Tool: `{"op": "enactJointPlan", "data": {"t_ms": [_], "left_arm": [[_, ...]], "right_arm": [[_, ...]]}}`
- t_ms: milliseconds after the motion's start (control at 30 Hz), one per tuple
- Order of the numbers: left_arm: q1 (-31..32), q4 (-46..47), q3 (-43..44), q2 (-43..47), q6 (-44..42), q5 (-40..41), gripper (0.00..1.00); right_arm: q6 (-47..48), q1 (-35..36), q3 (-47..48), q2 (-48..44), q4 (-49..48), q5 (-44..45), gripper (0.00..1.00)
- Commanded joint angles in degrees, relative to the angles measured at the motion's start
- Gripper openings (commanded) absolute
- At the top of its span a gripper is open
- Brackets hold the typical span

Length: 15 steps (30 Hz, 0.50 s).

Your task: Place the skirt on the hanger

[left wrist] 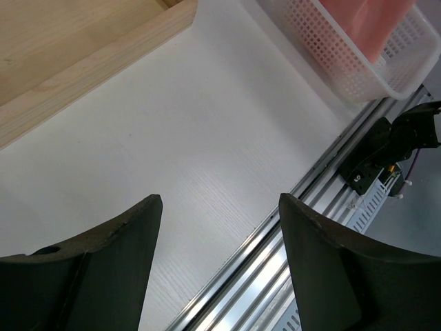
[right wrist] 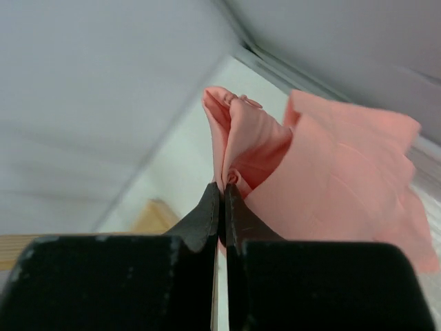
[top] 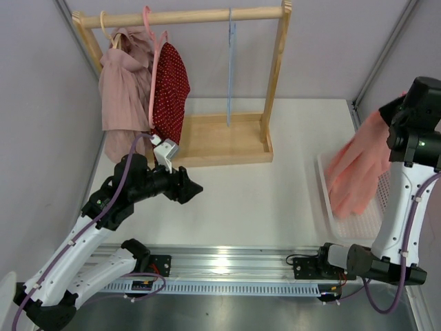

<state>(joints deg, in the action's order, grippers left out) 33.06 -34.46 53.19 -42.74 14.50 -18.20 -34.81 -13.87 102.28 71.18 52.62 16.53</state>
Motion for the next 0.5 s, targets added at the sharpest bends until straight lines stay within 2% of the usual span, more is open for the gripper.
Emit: {"op": "enactJointPlan", "data": {"t_ms": [0, 33, 167, 233, 367, 400, 433, 467], "left_arm": [[0.25, 0.53, 0.95, -0.06, -0.7, 0.79, 0.74], [0.25, 0.53, 1.04, 0.03, -0.62, 1.14, 0.74], [0.25, 0.27, 1.48, -0.15, -0.44, 2.02, 0.74], [0.34, 0.27, 1.48, 0.11, -0.35, 2.81, 0.74], [0.25, 0.01, 2.44, 0.64, 0.26, 4.31, 0.73], [0.25, -0.17, 2.62, 0.64, 0.26, 4.74, 0.73], [0.25, -0.35, 3.06, 0.64, 0.35, 4.92, 0.73], [0.25, -0.61, 4.02, 0.64, 0.44, 5.1, 0.74]], "right_arm": [[1.14, 3.05, 14.32, 2.63, -1.56, -5.8, 0.0], [1.15, 4.1, 19.57, 3.17, -1.56, -7.81, 0.0], [0.1, 5.43, 29.26, 5.99, -2.08, -15.54, 0.0], [-1.84, 5.87, 30.08, 6.34, -3.65, -21.33, 0.0], [-4.04, 10.43, 22.37, 2.4, -9.54, -24.44, 0.0], [-4.39, 13.31, 17.65, 1.26, -12.34, -24.44, 0.0], [-4.65, 14.99, 15.78, -0.23, -13.41, -24.44, 0.0], [-4.74, 19.54, 14.37, -0.51, -13.94, -23.92, 0.0]]}}
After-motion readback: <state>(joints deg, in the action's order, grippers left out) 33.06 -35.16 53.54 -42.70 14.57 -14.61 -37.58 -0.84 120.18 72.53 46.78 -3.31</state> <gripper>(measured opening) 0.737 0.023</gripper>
